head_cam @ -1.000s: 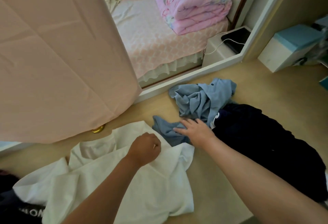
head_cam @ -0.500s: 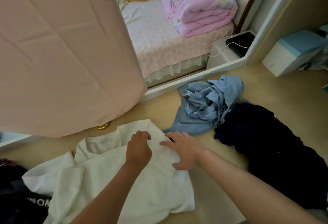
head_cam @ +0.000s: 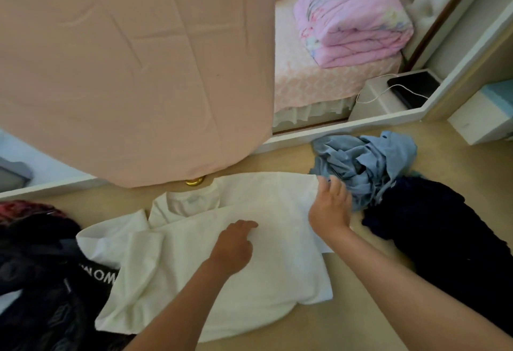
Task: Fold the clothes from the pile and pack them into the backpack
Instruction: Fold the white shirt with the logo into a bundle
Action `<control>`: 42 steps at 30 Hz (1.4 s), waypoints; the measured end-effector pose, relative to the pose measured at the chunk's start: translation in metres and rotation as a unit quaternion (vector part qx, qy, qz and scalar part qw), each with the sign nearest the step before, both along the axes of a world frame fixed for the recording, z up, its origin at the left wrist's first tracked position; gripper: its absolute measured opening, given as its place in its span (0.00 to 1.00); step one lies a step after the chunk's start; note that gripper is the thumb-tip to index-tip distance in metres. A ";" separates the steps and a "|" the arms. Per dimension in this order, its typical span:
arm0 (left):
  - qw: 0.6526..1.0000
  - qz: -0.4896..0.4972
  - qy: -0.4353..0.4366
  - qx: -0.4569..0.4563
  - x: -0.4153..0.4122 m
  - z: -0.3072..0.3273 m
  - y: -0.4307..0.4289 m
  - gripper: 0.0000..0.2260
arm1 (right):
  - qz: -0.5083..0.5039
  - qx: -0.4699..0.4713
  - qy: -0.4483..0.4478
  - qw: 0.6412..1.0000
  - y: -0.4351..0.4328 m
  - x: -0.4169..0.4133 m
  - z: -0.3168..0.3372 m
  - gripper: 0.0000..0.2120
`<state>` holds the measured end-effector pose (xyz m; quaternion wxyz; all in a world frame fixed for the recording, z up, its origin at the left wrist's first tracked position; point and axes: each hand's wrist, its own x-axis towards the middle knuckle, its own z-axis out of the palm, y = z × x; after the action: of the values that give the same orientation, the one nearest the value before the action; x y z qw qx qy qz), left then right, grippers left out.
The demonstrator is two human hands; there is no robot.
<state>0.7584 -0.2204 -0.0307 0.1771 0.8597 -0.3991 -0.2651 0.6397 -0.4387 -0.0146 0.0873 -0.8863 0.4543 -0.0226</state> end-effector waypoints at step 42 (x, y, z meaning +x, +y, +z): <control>0.960 0.262 -0.095 0.012 0.172 0.023 0.228 0.18 | 0.343 0.185 0.092 0.916 0.248 0.172 0.001 0.29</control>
<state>0.9299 0.0076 -0.0079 0.1908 0.9577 -0.1712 -0.1310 0.8115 -0.1910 -0.0138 0.2103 -0.9539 0.1242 0.1745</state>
